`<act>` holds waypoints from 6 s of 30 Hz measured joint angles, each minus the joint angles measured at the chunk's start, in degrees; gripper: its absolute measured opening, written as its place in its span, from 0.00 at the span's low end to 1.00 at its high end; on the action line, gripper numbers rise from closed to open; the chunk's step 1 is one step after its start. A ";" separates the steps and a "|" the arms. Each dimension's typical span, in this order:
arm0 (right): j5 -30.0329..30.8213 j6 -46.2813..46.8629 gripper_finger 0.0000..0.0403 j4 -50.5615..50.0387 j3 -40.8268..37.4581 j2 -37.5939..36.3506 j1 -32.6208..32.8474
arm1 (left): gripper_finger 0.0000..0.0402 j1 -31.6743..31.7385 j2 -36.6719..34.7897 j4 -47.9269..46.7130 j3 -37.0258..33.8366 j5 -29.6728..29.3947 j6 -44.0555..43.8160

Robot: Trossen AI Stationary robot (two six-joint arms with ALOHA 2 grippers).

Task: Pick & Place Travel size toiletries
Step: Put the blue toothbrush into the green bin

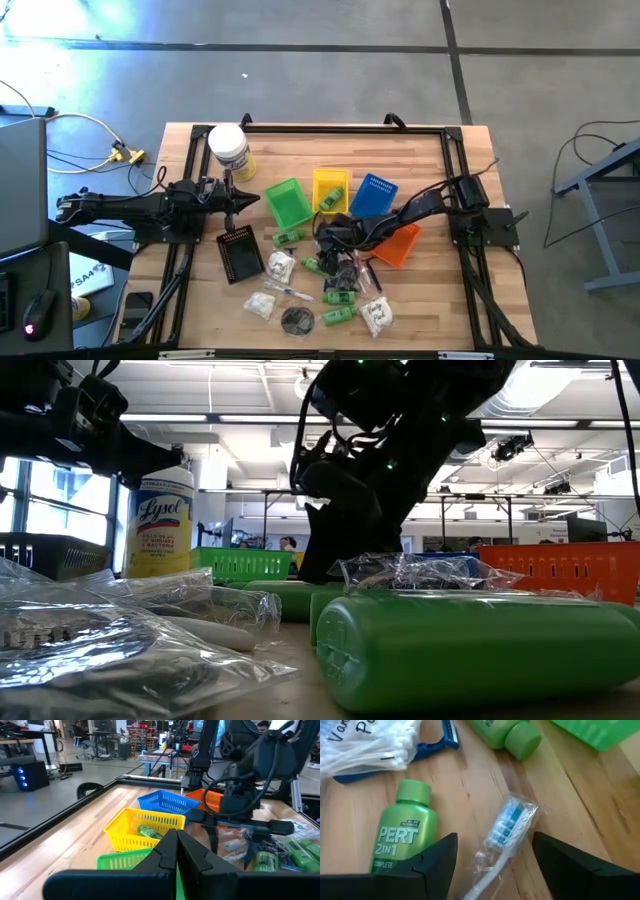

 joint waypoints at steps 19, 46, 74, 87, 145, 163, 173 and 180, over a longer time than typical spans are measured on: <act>0.00 -4.87 0.10 4.19 -0.13 -0.41 -0.07 | 0.00 0.00 -0.02 -0.08 0.00 -0.03 0.60; -0.68 -28.85 0.11 17.40 -5.33 -33.60 0.52 | 0.00 0.00 -0.02 -1.15 0.00 -0.33 0.44; 0.07 -26.47 0.13 64.16 -62.19 -72.24 0.48 | 0.00 0.00 0.02 -1.95 0.00 -1.89 1.72; 2.18 -24.35 0.13 61.54 -59.63 -69.73 -0.09 | 0.00 0.00 0.02 -1.92 0.00 -2.81 1.53; -7.28 -6.03 0.13 12.78 21.68 10.58 -19.40 | 0.00 0.00 -0.15 -4.46 3.72 12.82 1.46; -7.55 -15.57 0.13 14.81 21.68 10.56 -19.42 | 0.00 0.00 -0.15 -4.97 3.72 12.79 1.49; -12.04 -21.69 0.13 15.92 23.34 10.51 -18.01 | 0.00 0.00 -0.15 -5.04 3.72 12.78 1.91; -12.03 -24.34 0.13 8.94 24.74 10.45 -18.45 | 0.00 -0.02 -0.13 -5.38 3.72 12.78 1.92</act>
